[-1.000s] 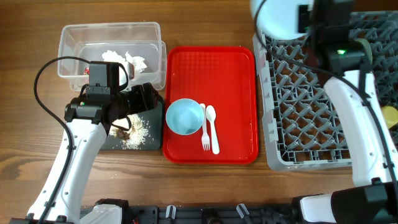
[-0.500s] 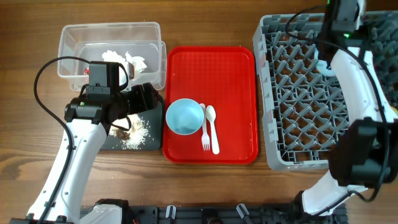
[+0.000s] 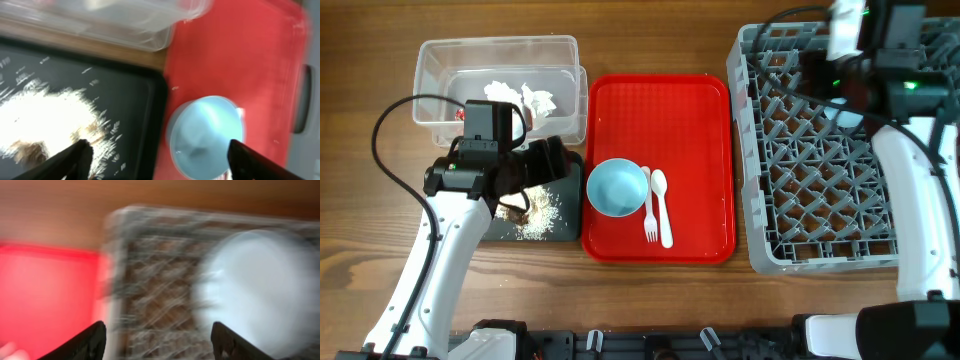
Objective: Sort waste into correct bins and load items into the dishwasher rack
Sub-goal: 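Grasp the light-blue bowl and place it in the rack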
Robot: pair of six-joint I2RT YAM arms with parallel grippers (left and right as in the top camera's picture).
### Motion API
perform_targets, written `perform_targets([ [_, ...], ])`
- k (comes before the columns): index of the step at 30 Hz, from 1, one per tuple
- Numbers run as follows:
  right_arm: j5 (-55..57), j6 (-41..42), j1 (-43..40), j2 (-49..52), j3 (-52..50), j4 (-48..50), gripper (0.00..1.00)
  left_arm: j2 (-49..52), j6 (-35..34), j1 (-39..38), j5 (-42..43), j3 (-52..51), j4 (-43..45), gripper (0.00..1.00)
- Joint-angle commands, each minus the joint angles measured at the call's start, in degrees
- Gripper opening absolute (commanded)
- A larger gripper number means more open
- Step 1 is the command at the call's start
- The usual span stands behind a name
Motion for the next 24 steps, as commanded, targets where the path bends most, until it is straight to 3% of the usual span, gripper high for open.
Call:
perform_targets([
  [1,-18.8,5.7,7.0,5.0,-0.3,-5.0,0.69,-0.7,-8.9,0.4,-11.5,0.1,-4.0,0.92],
  [5,-18.7,5.9,20.0,14.3,-0.3,-10.6,0.68,-0.7,-12.1,0.4,-12.0,0.1,-5.0,0.97],
  [11,-16.6,15.2,32.6,27.3,-0.3,-8.3,0.49,-0.7,-12.2,0.4,-12.0,0.1,-5.2,1.00],
  [13,-16.2,17.5,34.6,30.0,-0.3,-6.6,0.35,-0.7,-12.2,0.4,-12.0,0.1,-5.2,1.00],
  [14,-13.3,21.0,35.0,30.6,-0.3,-5.9,0.20,-0.7,-12.2,0.4,-12.0,0.1,-5.2,1.00],
  [16,-8.6,24.1,34.9,30.5,-0.2,-4.7,0.04,-0.7,-12.2,0.4,-12.0,0.1,-5.2,1.00],
  [20,-5.3,23.3,31.6,25.9,2.6,-5.9,0.04,-0.7,-12.2,0.4,-12.0,0.1,-5.2,1.00],
  [24,7.7,15.8,23.6,11.6,7.7,-4.0,0.04,-0.7,-12.2,0.4,-12.0,0.1,-5.1,1.00],
])
